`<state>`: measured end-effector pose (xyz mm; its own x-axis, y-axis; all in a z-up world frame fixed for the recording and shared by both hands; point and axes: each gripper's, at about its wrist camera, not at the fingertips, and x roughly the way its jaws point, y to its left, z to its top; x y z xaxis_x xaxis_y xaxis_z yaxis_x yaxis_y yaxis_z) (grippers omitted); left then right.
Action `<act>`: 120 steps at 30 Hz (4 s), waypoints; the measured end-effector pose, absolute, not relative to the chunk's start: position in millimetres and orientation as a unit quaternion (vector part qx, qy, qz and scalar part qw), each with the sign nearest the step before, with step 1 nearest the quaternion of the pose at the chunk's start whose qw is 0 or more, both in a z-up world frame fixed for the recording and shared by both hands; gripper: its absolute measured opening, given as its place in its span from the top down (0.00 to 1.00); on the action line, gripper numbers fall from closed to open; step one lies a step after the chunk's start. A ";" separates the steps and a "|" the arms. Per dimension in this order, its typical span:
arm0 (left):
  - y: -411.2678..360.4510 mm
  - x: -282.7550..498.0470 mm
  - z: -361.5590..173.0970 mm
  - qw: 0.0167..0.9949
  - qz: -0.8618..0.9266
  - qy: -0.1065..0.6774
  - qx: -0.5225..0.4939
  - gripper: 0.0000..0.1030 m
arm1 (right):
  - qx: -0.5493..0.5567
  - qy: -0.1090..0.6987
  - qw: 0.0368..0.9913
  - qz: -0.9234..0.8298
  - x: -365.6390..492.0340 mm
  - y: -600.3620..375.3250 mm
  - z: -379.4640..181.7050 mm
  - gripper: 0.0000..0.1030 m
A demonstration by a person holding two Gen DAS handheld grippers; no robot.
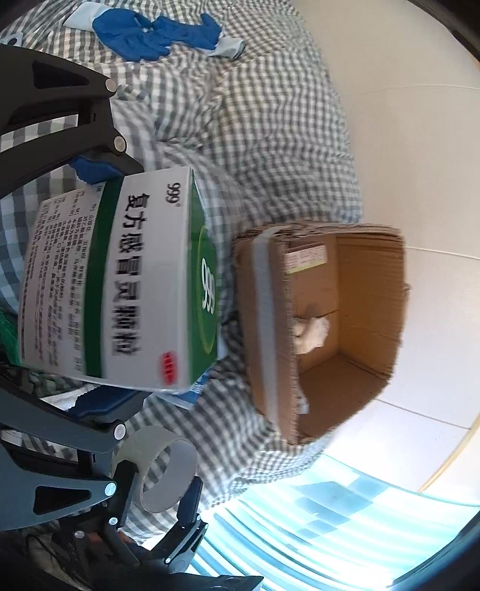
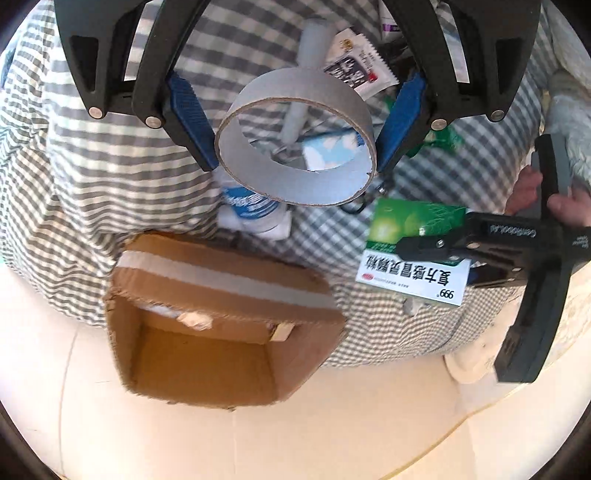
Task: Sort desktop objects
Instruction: 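Lift the green-and-white box with the left gripper while the right gripper grasps the white tape roll, then carry the green-and-white box and tape roll into the cardboard box and release both, then move both grippers back toward the remaining pile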
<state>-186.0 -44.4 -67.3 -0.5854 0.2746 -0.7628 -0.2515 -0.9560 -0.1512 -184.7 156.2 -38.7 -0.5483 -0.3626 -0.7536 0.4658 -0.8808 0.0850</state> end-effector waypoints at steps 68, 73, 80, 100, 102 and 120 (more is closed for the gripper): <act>7.3 -360.5 -0.6 0.151 0.923 -0.043 -0.350 0.18 | 0.317 -0.004 0.208 -0.926 -363.7 185.7 45.8 0.17; 18.0 -393.8 -28.7 0.149 0.916 -0.038 -0.370 0.18 | 0.341 0.020 0.184 -0.922 -417.7 182.7 21.1 0.17; 30.3 -415.3 -49.0 0.150 0.925 0.000 -0.350 0.13 | 0.316 0.042 0.150 -0.936 -449.7 187.5 7.8 0.17; 17.6 -358.2 -3.0 0.135 0.929 0.008 -0.345 0.00 | 0.289 -0.023 0.131 -0.948 -383.5 221.9 29.5 0.09; 9.7 -342.2 -3.4 0.127 0.928 0.009 -0.351 0.00 | 0.291 -0.020 0.130 -0.947 -371.0 222.8 27.2 0.09; -27.9 -198.4 -73.9 0.100 0.885 0.020 -0.455 0.00 | 0.359 0.033 0.150 -0.921 -230.3 210.3 -10.2 0.09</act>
